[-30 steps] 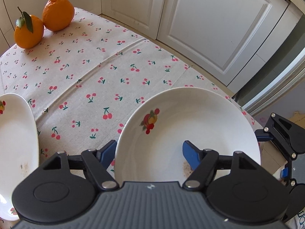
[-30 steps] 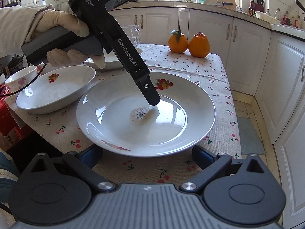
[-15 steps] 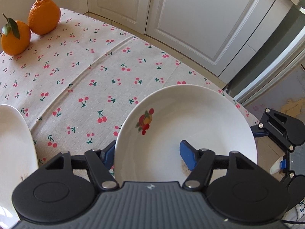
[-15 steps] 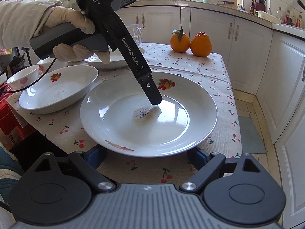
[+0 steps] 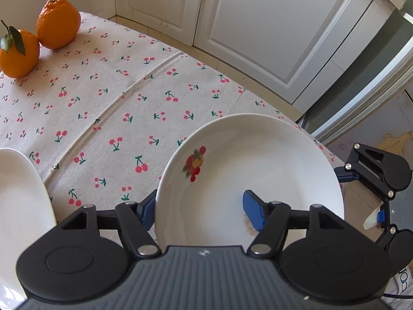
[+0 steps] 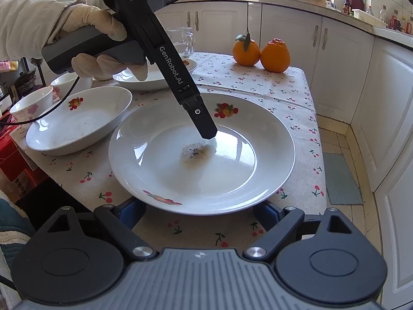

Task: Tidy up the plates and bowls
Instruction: 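Lift the stained plate with the left tool and carry it across the table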

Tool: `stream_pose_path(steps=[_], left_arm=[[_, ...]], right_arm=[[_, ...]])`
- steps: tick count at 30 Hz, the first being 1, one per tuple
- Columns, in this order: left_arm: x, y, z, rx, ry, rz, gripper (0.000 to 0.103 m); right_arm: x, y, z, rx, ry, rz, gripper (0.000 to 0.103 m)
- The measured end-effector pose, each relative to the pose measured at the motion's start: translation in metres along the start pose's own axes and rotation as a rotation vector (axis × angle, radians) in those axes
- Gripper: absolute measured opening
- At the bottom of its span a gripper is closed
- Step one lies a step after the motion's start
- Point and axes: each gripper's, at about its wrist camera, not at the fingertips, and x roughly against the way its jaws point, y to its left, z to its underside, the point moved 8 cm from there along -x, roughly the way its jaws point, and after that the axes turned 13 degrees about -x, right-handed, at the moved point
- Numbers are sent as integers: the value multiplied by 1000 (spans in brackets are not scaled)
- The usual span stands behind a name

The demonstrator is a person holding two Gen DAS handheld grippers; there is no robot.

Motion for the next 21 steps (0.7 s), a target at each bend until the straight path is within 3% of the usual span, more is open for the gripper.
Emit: stream_pose_path(steps=[21], left_arm=[[-24, 44, -46, -8, -63, -24, 65]], right_arm=[[-29, -44, -36, -21, -2, 43, 93]])
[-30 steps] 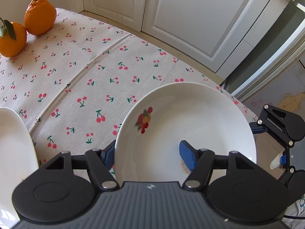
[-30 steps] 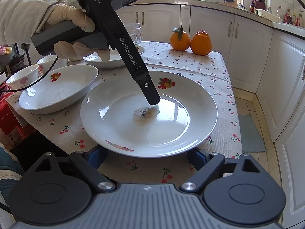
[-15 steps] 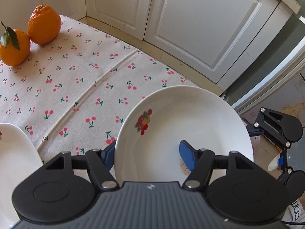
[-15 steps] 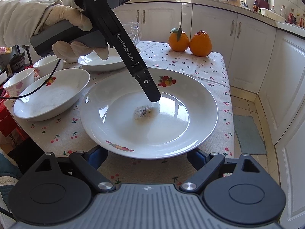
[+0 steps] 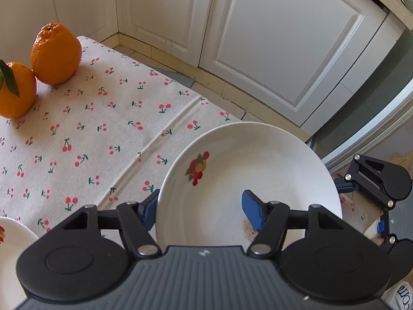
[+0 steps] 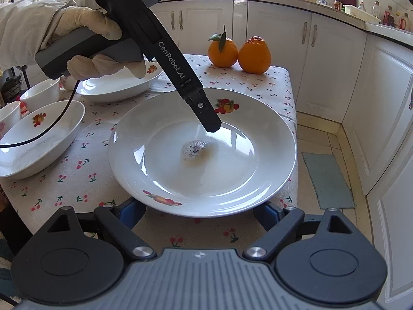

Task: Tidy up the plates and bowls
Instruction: 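Lift the stained plate with the left tool and carry it across the table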

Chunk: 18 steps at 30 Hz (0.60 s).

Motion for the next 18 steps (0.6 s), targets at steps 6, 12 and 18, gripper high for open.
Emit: stream_pose_path(steps=[6, 12, 18], left_arm=[[-8, 12, -8, 14, -10, -2, 64], [-13, 20, -12, 19, -10, -15, 63], [-16, 26, -15, 25, -19, -18, 62]], right_arm=[[-8, -8, -10, -8, -8, 9, 93], [-16, -13, -16, -23, -9, 15, 93], [-19, -16, -20, -25, -14, 24, 93]])
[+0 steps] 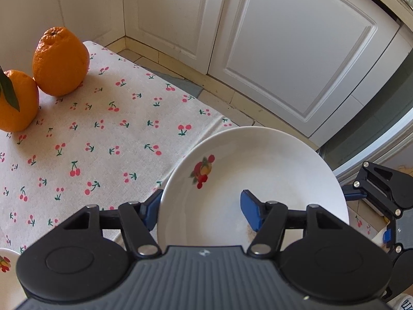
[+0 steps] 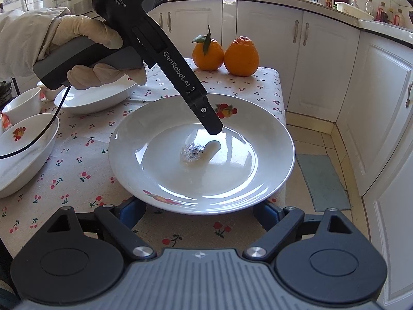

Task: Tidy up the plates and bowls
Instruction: 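Lift the stained plate with the left tool and carry it across the table, then lower the stained plate onto the cloth and open the left tool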

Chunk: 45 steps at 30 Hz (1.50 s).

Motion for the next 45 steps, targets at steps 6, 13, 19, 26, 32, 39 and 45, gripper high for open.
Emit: stream_pose_path(steps=[6, 13, 19, 26, 32, 39, 45], left_arm=[[-2, 4, -2, 4, -4, -7, 62], [-3, 5, -4, 4, -10, -11, 62], [-2, 5, -5, 3, -12, -19, 63], [21, -2, -8, -17, -55, -70, 81], [58, -14, 2, -20, -91, -126, 81], [115, -39, 32, -13, -137, -218, 82], [152, -65, 78, 6, -164, -310, 83]], right_arm=[[-3, -1, -3, 3, -6, 5, 93], [-5, -2, -5, -3, -10, 8, 93], [-5, -2, -5, -10, -13, 12, 93], [5, 0, -9, -29, -29, 9, 103], [26, 10, -5, -37, -46, 37, 103], [60, 38, 6, -59, -94, 19, 103], [76, 71, 22, -8, -106, -15, 103]])
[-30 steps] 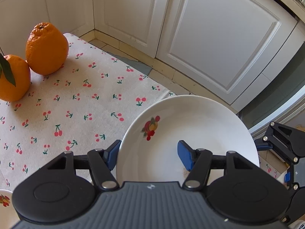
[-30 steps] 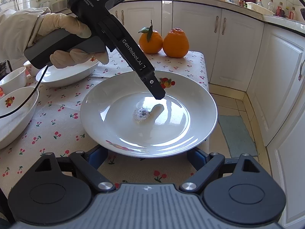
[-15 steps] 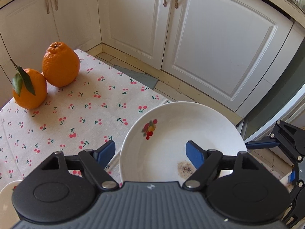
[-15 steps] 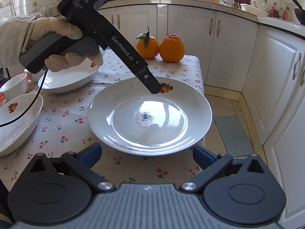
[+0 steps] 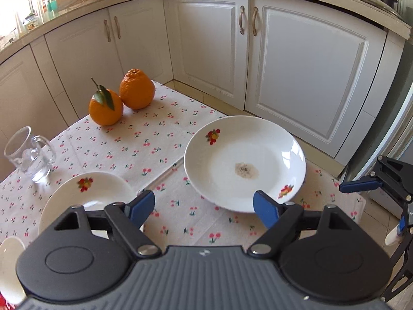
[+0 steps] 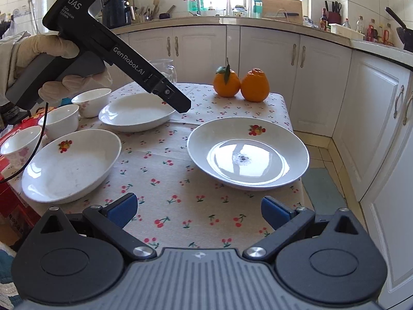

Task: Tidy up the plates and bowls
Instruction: 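Lower the stained plate onto the cloth and open the left tool, then reach the right tool to the large flowered plate and grasp its rim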

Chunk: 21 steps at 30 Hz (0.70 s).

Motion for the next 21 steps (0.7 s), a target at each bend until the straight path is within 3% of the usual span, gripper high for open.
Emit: stream_pose_path(steps=[9, 21], left_arm=[[56, -27, 76, 25, -18, -141, 87], [83, -17, 138, 220, 22, -199, 88]], right_arm=[[17, 33, 19, 32, -5, -31, 103], [-1, 75, 33, 126, 57, -113, 103]])
